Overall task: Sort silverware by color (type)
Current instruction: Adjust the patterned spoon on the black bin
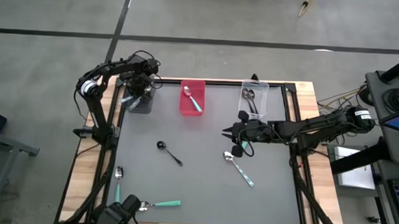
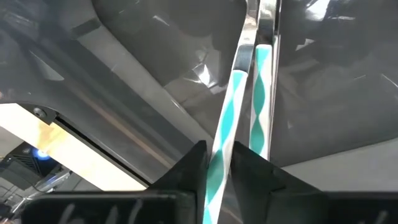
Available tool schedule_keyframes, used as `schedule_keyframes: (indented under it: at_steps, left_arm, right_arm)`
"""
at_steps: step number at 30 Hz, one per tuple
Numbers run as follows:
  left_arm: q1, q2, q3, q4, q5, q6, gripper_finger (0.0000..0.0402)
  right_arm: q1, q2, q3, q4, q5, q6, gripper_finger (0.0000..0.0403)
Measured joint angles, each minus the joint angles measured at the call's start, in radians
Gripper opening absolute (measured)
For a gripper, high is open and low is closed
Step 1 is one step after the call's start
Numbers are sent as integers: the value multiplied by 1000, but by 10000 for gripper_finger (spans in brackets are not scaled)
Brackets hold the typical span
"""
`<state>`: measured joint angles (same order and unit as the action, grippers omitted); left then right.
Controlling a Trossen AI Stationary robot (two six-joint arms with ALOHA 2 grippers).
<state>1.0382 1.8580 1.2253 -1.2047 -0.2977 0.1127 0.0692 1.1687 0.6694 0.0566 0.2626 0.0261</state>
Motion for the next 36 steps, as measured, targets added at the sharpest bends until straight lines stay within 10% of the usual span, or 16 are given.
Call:
schedule_keyframes:
  at_steps: [36]
  left_arm:
    - [0,-41,73,-98,-6,-17,17]
  right_arm:
    - [2,0,0,0,-62,38,61]
